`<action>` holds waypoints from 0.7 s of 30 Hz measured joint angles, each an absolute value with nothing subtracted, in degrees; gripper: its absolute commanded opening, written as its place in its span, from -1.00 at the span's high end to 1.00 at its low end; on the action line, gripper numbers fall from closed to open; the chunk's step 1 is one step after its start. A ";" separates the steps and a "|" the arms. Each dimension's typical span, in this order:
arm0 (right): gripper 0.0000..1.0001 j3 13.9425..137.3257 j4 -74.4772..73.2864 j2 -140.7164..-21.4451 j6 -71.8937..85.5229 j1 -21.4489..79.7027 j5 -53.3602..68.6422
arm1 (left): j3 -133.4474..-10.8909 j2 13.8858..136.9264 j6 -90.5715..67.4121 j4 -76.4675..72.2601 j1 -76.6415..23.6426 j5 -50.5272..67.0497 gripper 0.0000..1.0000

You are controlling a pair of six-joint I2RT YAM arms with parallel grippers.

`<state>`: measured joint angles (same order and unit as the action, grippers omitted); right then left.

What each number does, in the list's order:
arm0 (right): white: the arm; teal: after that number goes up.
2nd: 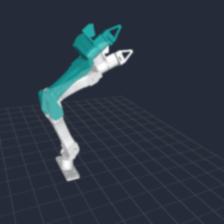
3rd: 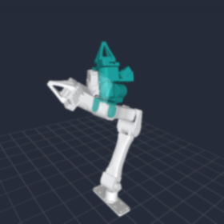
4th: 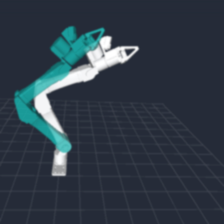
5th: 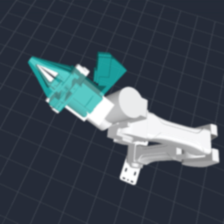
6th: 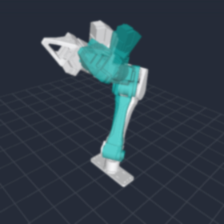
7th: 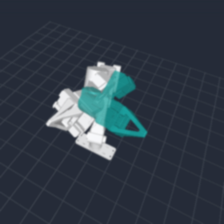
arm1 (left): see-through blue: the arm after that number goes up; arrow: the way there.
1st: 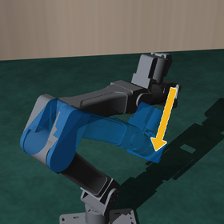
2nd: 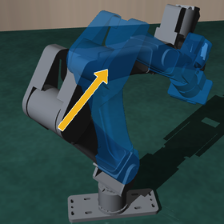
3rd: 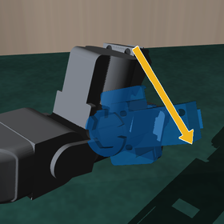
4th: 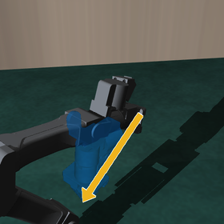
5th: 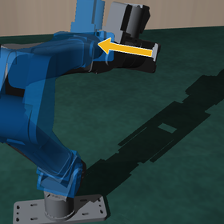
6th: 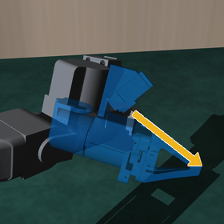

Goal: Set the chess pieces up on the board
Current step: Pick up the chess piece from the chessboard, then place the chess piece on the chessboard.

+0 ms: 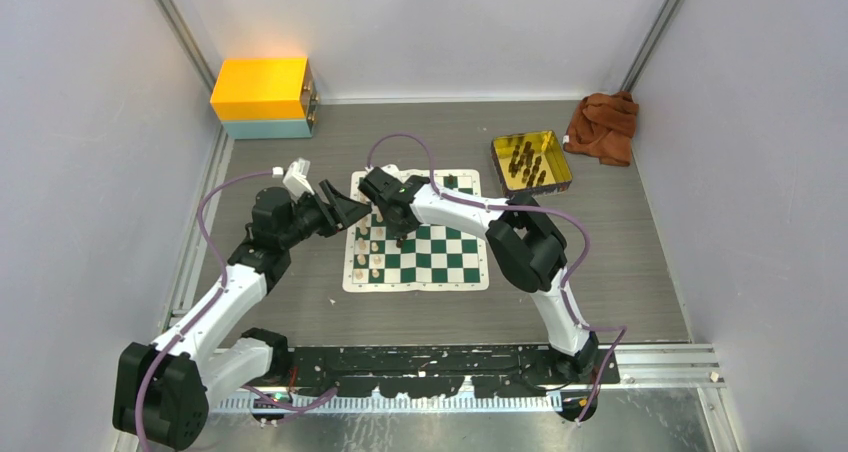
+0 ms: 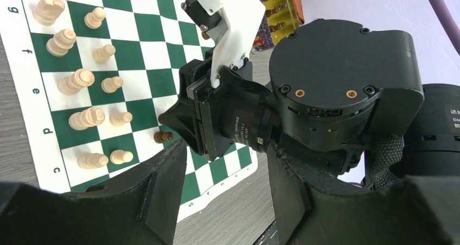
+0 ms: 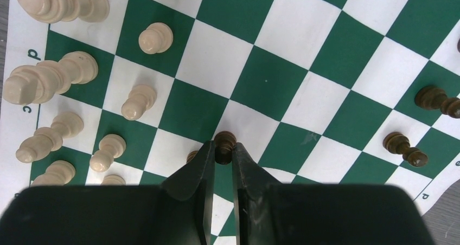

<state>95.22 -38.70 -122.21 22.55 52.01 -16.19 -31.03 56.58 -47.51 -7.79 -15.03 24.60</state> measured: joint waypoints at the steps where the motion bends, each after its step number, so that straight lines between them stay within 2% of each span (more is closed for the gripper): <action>1: 0.91 95.22 -38.70 -122.21 22.52 52.01 -16.23 | -31.03 56.62 -47.51 -7.81 -15.03 24.60 -0.15; 11: 0.92 95.09 -38.85 -120.20 22.33 52.01 -18.68 | -31.03 57.10 -47.40 -7.77 -15.03 24.62 -0.16; 21: 0.92 87.81 -38.00 -110.89 23.94 51.20 -22.61 | -32.34 57.43 -43.20 -1.63 -15.05 24.62 -0.21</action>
